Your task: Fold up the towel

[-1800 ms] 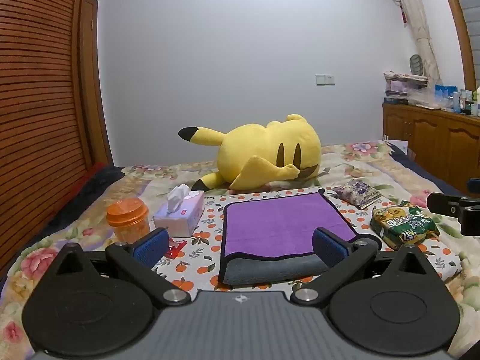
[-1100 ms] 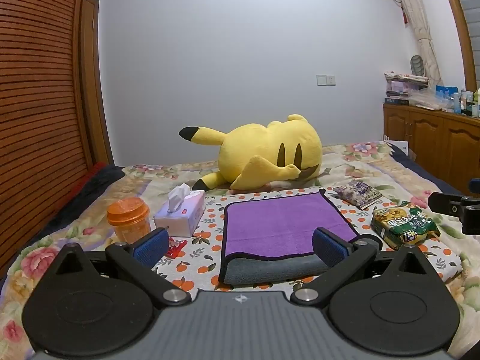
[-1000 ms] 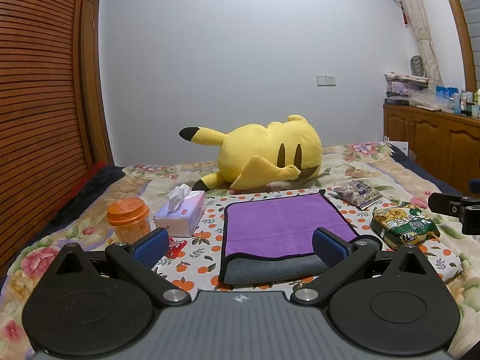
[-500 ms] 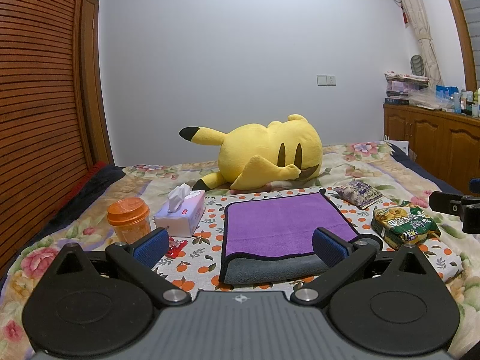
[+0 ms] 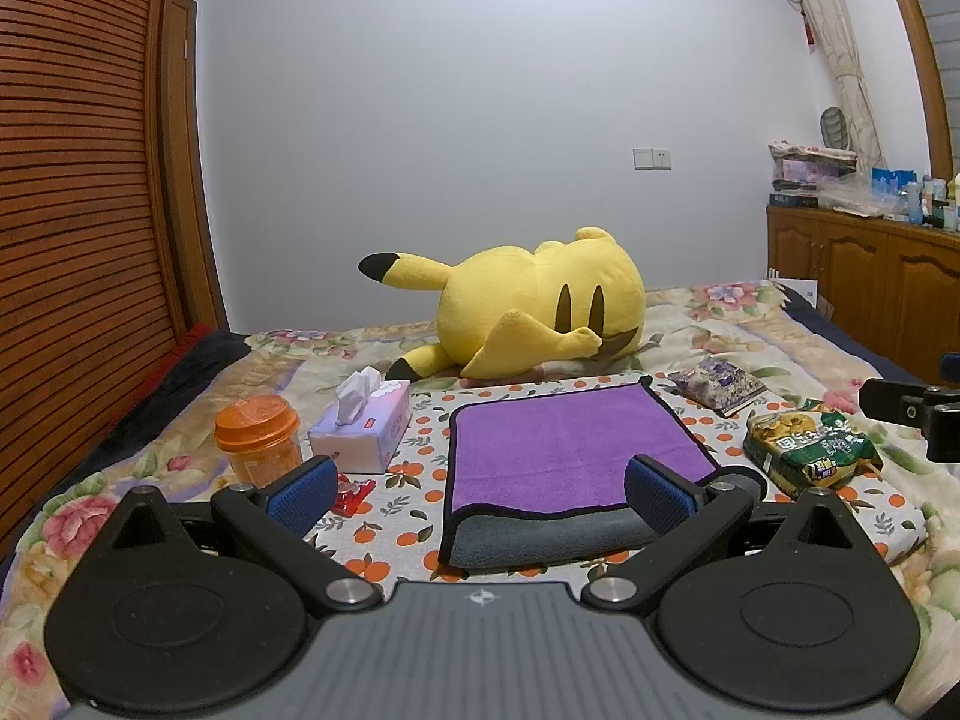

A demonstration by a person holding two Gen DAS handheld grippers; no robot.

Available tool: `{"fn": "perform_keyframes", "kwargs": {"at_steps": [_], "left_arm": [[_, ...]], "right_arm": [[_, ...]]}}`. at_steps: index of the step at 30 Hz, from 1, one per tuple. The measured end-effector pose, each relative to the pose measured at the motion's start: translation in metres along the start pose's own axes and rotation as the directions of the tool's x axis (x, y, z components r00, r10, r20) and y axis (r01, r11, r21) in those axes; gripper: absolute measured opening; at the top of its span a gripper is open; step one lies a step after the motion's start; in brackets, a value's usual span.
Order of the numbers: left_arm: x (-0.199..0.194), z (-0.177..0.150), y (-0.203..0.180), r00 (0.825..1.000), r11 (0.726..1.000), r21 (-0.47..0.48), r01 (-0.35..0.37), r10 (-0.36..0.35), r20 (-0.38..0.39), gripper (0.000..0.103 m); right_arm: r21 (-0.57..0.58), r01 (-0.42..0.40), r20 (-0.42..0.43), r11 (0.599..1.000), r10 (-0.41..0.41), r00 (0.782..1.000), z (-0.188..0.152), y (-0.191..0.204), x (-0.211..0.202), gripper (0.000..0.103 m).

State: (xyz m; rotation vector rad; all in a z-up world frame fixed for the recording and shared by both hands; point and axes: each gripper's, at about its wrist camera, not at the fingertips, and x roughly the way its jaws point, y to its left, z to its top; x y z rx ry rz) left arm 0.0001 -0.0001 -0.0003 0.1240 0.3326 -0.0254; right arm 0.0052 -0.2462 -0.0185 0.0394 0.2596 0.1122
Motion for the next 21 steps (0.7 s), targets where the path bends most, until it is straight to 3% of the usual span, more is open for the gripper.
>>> {"fn": "perform_keyframes", "kwargs": {"at_steps": [21], "left_arm": [[0.0015,-0.0001,0.0031,1.0,1.0,0.005,0.001,-0.001,0.001,0.103]], "right_arm": [[-0.001,0.0,0.001,1.0,0.0,1.0,-0.0016,0.0025,-0.0002,0.103]]}}
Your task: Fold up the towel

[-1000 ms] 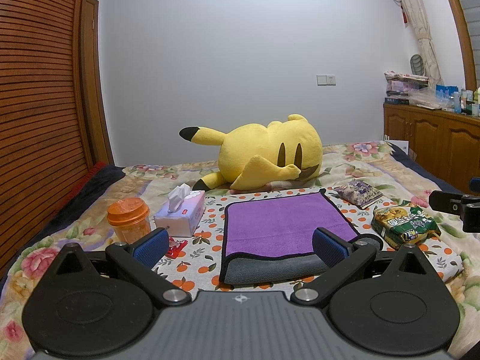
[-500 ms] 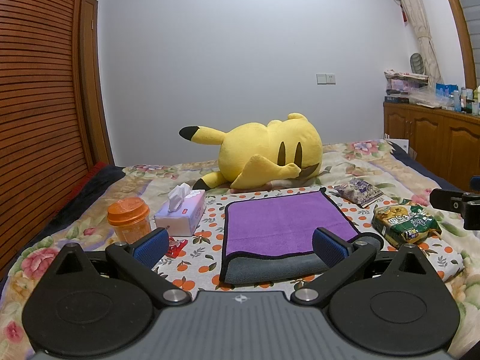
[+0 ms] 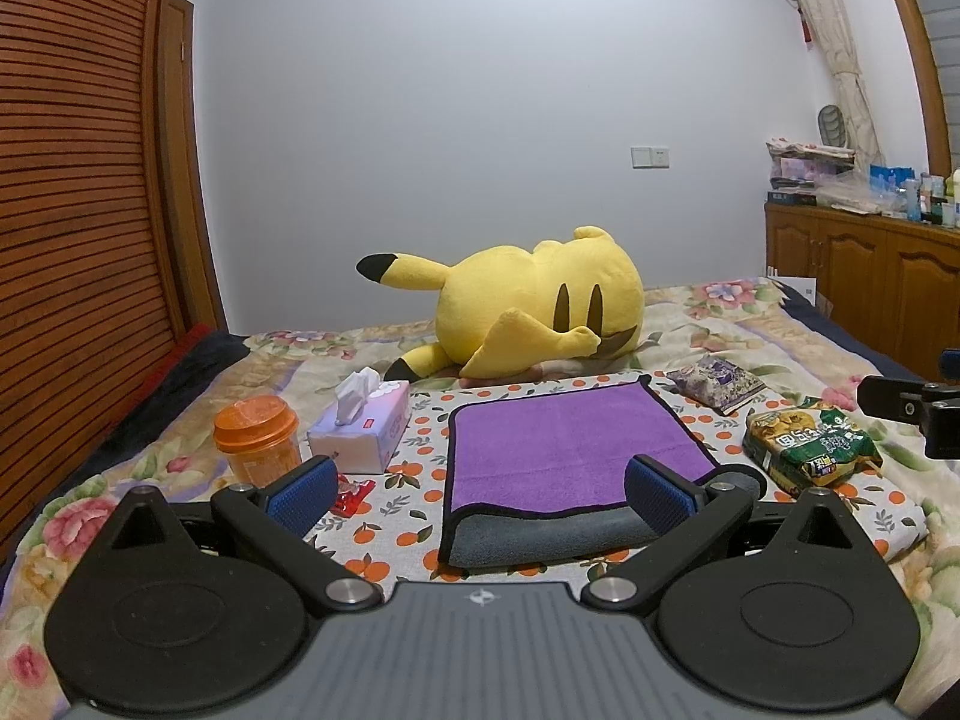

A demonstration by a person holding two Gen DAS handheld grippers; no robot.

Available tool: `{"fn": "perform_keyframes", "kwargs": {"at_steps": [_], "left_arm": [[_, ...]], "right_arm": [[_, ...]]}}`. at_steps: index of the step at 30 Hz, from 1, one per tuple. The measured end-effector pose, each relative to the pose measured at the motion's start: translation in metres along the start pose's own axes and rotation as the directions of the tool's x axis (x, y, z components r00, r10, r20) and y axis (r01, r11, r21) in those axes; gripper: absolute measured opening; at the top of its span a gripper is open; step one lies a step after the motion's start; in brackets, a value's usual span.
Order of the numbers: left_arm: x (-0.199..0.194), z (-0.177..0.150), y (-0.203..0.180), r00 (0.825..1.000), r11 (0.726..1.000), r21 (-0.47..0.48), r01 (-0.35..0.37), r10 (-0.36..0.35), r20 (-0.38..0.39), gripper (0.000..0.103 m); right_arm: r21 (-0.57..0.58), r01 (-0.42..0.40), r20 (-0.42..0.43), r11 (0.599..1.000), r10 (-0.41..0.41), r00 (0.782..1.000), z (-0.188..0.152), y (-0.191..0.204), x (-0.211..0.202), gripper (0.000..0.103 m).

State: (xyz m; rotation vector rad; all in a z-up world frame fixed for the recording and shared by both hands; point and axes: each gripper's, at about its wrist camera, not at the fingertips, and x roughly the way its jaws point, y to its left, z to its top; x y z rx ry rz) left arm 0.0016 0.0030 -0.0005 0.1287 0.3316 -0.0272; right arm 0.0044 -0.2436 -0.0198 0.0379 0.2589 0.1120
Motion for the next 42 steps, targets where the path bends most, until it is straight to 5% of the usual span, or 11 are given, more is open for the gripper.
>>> {"fn": "perform_keyframes", "kwargs": {"at_steps": [42], "left_arm": [[0.055,-0.004,0.004,0.988,1.0,0.025,0.011,-0.007,-0.153,0.103]], "right_arm": [[-0.057,-0.009,-0.16,0.998,0.0,0.987,-0.005,0.003,0.052,0.103]]}}
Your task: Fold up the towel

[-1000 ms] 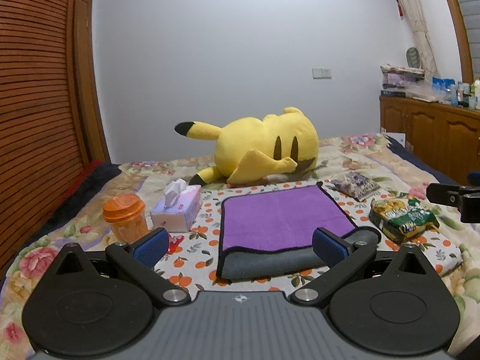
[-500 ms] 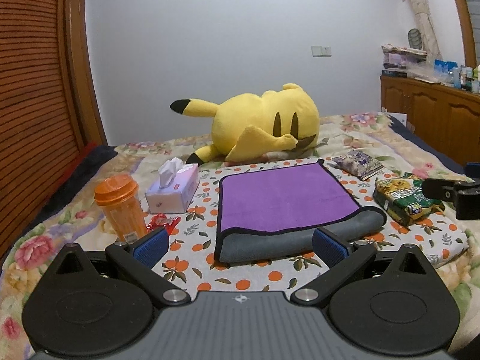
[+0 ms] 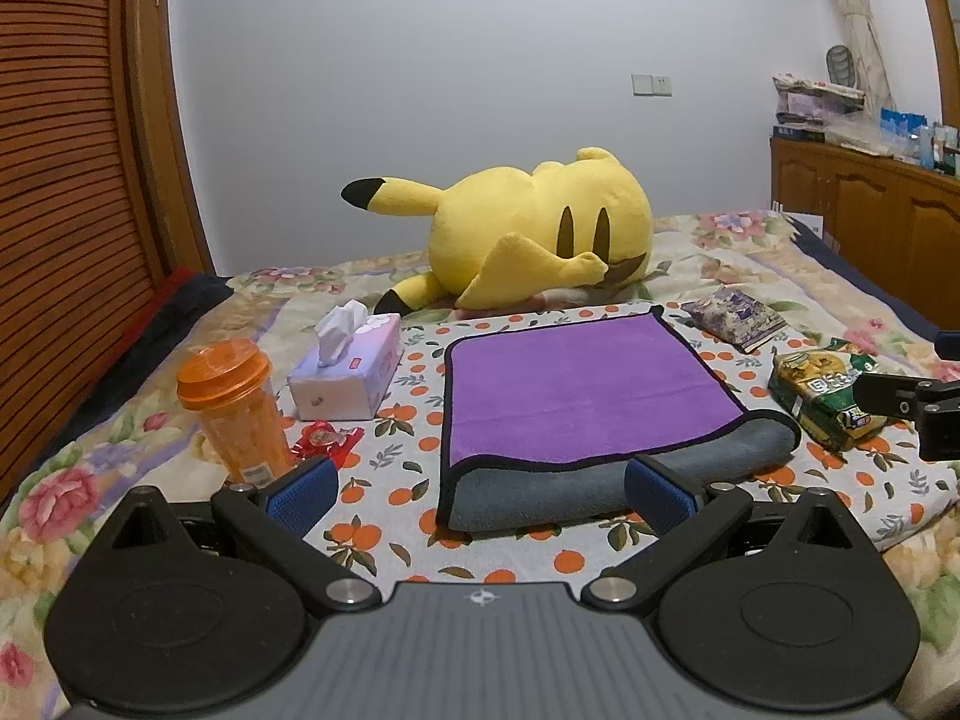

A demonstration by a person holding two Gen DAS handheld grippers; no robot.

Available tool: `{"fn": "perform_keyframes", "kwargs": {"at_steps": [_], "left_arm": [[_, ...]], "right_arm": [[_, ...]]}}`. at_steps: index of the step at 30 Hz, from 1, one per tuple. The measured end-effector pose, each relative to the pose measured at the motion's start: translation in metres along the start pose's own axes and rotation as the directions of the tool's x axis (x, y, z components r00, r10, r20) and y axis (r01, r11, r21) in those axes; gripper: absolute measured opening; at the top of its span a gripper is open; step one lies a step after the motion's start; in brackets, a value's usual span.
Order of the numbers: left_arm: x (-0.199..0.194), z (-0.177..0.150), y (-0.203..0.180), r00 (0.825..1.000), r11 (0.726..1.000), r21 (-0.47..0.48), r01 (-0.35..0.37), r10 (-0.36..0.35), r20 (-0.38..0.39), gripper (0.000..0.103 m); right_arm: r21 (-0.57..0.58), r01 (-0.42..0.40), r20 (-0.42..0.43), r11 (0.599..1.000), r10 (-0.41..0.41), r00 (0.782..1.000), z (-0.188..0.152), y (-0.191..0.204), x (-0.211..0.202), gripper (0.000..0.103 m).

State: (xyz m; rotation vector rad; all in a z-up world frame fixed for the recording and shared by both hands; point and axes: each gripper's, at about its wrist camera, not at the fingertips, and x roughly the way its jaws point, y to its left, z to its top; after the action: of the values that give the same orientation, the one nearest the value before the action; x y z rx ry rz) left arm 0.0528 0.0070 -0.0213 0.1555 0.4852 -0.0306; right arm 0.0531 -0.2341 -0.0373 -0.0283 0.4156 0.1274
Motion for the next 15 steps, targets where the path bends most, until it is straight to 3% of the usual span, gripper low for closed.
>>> {"fn": "perform_keyframes", "kwargs": {"at_steps": [15], "left_arm": [[0.049,0.003,0.007,0.995,0.999,-0.004,0.05,-0.051,-0.08,0.103]], "right_arm": [[-0.027,-0.05,-0.053,0.998,0.048,0.997,0.006,0.002,0.032,0.103]]}}
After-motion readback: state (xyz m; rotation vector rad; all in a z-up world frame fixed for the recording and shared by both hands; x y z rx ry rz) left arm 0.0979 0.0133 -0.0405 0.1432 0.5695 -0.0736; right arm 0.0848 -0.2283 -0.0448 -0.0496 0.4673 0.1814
